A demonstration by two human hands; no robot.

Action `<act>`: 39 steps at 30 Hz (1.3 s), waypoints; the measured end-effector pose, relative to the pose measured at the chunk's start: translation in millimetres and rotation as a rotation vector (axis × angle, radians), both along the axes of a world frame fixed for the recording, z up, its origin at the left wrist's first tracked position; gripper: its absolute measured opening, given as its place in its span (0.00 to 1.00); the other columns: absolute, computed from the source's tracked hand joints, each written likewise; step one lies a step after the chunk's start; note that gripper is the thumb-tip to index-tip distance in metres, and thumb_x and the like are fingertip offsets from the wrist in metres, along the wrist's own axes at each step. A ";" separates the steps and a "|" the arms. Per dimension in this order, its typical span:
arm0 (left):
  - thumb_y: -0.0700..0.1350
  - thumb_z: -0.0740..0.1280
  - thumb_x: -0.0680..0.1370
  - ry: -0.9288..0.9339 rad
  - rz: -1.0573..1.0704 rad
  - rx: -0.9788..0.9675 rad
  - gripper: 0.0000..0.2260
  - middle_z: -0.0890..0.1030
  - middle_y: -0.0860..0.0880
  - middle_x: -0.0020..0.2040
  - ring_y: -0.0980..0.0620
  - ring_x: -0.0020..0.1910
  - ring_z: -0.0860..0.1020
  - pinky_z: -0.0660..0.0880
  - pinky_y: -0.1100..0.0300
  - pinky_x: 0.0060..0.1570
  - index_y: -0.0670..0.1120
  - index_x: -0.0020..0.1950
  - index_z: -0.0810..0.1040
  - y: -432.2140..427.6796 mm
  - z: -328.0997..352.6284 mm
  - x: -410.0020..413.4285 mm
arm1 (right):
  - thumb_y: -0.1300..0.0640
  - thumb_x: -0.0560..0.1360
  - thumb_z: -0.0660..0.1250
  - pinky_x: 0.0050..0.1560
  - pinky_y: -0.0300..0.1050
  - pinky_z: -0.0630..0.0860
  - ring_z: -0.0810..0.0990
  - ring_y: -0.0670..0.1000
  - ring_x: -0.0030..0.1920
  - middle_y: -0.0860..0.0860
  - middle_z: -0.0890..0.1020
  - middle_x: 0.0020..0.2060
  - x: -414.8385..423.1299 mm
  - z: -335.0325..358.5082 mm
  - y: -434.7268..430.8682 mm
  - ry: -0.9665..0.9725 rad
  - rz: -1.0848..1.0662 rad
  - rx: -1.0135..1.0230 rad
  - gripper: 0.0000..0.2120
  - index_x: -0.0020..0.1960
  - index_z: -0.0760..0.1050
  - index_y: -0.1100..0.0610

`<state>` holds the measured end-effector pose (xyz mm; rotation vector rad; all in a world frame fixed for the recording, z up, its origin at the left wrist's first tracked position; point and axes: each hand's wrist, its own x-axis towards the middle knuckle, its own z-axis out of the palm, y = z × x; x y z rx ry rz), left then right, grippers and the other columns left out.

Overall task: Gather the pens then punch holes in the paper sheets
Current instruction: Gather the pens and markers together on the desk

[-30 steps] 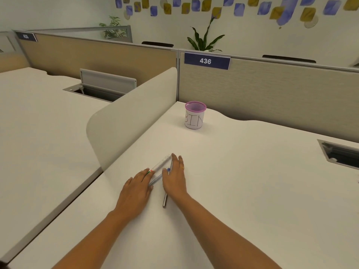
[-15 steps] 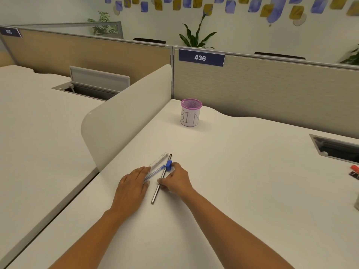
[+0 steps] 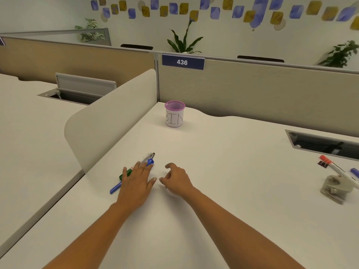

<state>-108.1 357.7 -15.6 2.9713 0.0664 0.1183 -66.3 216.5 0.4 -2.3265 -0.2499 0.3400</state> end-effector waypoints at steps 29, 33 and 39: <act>0.55 0.56 0.79 0.347 -0.522 0.004 0.19 0.71 0.48 0.69 0.47 0.66 0.69 0.67 0.52 0.62 0.49 0.68 0.69 -426.2 62.4 91.4 | 0.53 0.77 0.63 0.46 0.38 0.70 0.74 0.47 0.44 0.54 0.81 0.50 0.0 28.6 -496.1 -0.399 -0.807 -0.306 0.12 0.54 0.78 0.58; 0.52 0.57 0.80 0.261 -0.536 0.050 0.16 0.79 0.45 0.58 0.46 0.55 0.77 0.70 0.57 0.49 0.45 0.61 0.75 -470.5 62.6 111.2 | 0.52 0.77 0.63 0.56 0.43 0.73 0.77 0.53 0.55 0.55 0.79 0.57 16.4 16.4 -539.0 -0.280 -0.866 -0.319 0.15 0.59 0.75 0.58; 0.45 0.58 0.80 0.163 -0.593 -0.017 0.16 0.73 0.46 0.67 0.47 0.63 0.73 0.71 0.55 0.59 0.47 0.68 0.68 -518.1 46.9 141.2 | 0.36 0.70 0.65 0.60 0.48 0.72 0.71 0.55 0.66 0.54 0.71 0.68 49.9 -1.3 -565.1 -0.037 -0.776 -0.430 0.35 0.69 0.65 0.55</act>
